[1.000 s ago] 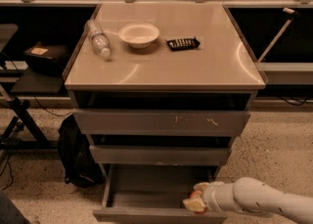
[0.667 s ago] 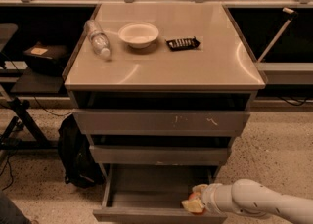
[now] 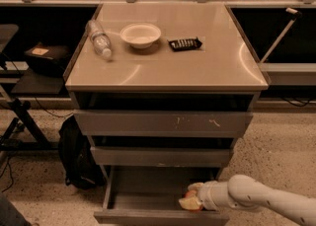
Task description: Place apple into bottom drawer
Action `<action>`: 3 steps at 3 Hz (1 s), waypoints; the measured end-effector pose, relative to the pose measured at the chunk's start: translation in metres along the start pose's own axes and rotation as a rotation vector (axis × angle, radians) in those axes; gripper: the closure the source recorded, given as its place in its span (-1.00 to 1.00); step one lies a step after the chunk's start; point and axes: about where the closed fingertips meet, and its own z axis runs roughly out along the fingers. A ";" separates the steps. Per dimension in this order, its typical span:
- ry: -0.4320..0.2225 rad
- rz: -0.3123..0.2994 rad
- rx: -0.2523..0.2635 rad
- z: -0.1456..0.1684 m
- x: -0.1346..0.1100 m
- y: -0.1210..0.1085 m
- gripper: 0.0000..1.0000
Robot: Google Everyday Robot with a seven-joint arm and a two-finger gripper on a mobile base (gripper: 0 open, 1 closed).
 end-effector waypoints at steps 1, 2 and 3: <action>-0.086 -0.038 -0.085 0.049 -0.014 -0.016 1.00; -0.119 -0.030 -0.046 0.053 -0.020 -0.047 1.00; -0.091 -0.002 -0.042 0.060 -0.002 -0.042 1.00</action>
Offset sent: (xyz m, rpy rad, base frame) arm 0.0271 0.0262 -0.0282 0.0942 -0.0279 0.0549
